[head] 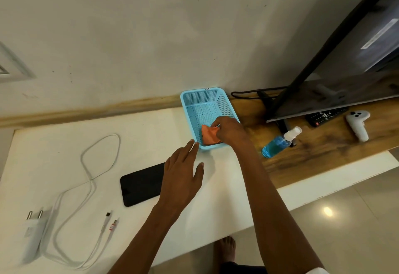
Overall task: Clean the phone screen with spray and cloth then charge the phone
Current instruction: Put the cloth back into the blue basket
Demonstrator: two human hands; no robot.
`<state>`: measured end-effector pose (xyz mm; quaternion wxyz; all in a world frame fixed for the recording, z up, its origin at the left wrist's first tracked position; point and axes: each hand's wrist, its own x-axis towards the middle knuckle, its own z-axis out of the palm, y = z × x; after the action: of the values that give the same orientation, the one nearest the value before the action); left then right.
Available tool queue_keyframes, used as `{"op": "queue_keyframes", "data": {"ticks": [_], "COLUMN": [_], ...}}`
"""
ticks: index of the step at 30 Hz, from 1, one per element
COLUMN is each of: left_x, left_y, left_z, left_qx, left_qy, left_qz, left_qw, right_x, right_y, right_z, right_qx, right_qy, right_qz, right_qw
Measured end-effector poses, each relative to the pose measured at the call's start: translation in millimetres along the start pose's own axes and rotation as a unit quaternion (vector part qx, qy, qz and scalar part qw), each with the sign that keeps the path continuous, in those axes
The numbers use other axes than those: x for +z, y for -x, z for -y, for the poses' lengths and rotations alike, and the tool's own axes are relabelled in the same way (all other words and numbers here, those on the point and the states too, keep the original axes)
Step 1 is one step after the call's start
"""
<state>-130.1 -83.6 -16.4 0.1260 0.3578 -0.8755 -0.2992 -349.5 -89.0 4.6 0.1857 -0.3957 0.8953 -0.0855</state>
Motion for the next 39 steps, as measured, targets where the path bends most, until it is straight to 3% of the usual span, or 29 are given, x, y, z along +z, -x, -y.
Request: {"op": "queue_keyframes", "data": {"ticks": [3,7,9,14,17,21,24,27,29,33,39], "left_x": [0.9,1.1,1.1,0.8,0.0,0.5,1.5,1.9,2.4,3.8,5.0], "left_y": [-0.4,-0.2,0.1,0.3,-0.3,-0.4,-0.4,-0.9,-1.8,-2.3,-1.5], "left_z": [0.1,0.8,0.8,1.7,1.8,1.4,1.4,1.2,1.9,3.1,3.9], "left_qx": [-0.003,-0.002,-0.002,-0.001,0.005,0.002,0.000,-0.002,-0.005,-0.006,-0.006], "left_qy": [-0.001,0.005,0.005,0.004,0.005,0.007,0.004,0.009,0.009,0.010,0.007], "left_qz": [0.004,0.003,0.003,0.001,0.000,-0.006,-0.010,-0.012,-0.011,-0.007,-0.009], "left_qw": [1.000,1.000,1.000,1.000,1.000,1.000,1.000,1.000,1.000,1.000,1.000], "right_x": [-4.8,-16.3,-17.6,-17.4,-24.2,-27.6,-18.8,-13.0,-15.2,-20.4,-12.3], "right_y": [0.3,5.1,7.8,6.8,5.1,4.7,7.6,14.0,16.4,16.7,20.2], "right_z": [2.1,8.8,10.9,6.8,5.1,14.8,26.8,32.3,30.2,19.5,22.6], "right_qx": [0.019,0.034,0.035,0.019,0.013,-0.001,-0.013,0.008,0.017,-0.024,-0.036], "right_qy": [-0.117,-0.329,-0.371,-0.174,-0.086,-0.007,0.021,-0.199,-0.275,-0.068,0.035], "right_qz": [0.010,0.050,0.066,-0.054,-0.100,-0.098,-0.029,0.107,0.107,-0.003,0.061], "right_qw": [0.993,0.942,0.926,0.983,0.991,0.995,0.999,0.974,0.955,0.997,0.997]}}
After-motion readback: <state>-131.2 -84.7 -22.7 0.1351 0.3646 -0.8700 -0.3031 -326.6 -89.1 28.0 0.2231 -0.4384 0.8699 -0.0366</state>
